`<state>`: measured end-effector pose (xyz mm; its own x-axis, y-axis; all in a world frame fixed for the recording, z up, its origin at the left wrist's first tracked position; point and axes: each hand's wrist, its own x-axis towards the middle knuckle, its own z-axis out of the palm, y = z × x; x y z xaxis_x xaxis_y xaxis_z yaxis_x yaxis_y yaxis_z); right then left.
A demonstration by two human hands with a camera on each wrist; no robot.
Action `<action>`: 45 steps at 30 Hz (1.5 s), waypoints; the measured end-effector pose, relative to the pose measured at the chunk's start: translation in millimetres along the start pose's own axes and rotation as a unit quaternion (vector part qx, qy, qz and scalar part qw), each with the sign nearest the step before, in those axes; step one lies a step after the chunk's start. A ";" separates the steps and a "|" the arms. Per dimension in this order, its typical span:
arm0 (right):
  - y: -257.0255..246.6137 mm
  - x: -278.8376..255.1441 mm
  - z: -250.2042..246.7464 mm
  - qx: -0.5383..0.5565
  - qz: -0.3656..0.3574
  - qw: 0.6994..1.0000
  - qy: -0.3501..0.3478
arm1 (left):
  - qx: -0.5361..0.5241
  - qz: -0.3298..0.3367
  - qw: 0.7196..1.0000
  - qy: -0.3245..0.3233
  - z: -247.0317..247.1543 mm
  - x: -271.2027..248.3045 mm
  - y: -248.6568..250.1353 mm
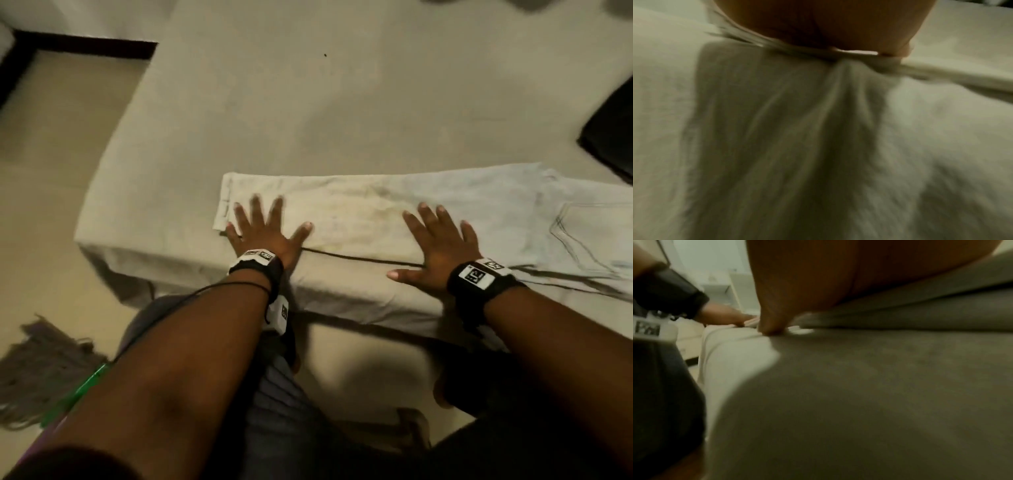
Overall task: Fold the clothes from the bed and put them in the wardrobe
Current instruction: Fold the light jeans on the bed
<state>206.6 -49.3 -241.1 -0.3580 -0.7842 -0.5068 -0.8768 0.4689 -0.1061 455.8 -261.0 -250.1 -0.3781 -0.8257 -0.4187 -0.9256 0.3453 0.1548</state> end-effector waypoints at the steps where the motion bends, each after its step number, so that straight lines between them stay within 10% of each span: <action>1: 4.8 -0.9 -2.5 -0.006 0.006 1.000 -0.002 | -0.027 -0.064 0.998 0.009 -6.4 1.7 -15.8; 6: 6.2 -8.7 -35.0 0.059 0.009 0.996 -0.064 | -0.244 -0.203 0.943 0.098 -35.3 2.3 -66.3; 11: 6.9 -31.1 -65.5 0.235 0.042 0.970 0.042 | -0.520 -0.230 0.823 0.019 -50.2 21.2 -68.5; 17: 3.8 -52.2 -65.5 0.299 0.047 0.952 0.043 | -0.559 -0.150 0.811 0.091 -79.4 9.2 -31.9; 21: -1.6 -51.1 -62.5 0.332 0.047 0.938 0.087 | -0.464 0.081 0.862 0.186 -97.2 -28.2 33.7; 24: -11.9 -47.7 -70.6 0.522 0.068 0.844 0.103 | -0.545 0.287 0.786 -0.053 -92.7 -63.5 86.2; 26: -11.5 -42.2 -73.7 0.623 0.130 0.765 0.095 | -0.583 0.283 0.736 -0.195 -88.5 -72.3 107.4; 29: -4.6 -41.4 -71.6 0.725 0.185 0.661 0.057 | -0.640 0.166 0.746 -0.079 -85.0 -56.5 113.6; 32: 3.5 -40.7 -70.7 0.665 0.150 0.730 0.036 | -0.524 0.120 0.843 0.032 -68.9 -19.0 101.1; 35: 5.7 -32.4 -63.3 0.627 0.130 0.768 0.026 | -0.330 0.120 0.936 -0.014 -50.0 -7.1 94.6; 41: 15.0 -21.0 -65.2 0.423 0.163 0.889 0.067 | -0.039 0.312 0.949 0.023 -33.9 -27.4 112.3; 45: 22.1 -14.1 -62.9 0.426 0.174 0.886 0.056 | 0.071 0.367 0.927 0.041 -15.6 -30.6 124.8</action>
<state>172.1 -53.4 -182.5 -0.6305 -0.5456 -0.5521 -0.1635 0.7887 -0.5926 351.6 -199.6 -204.0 -0.9099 -0.3748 -0.1779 -0.4101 0.8773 0.2493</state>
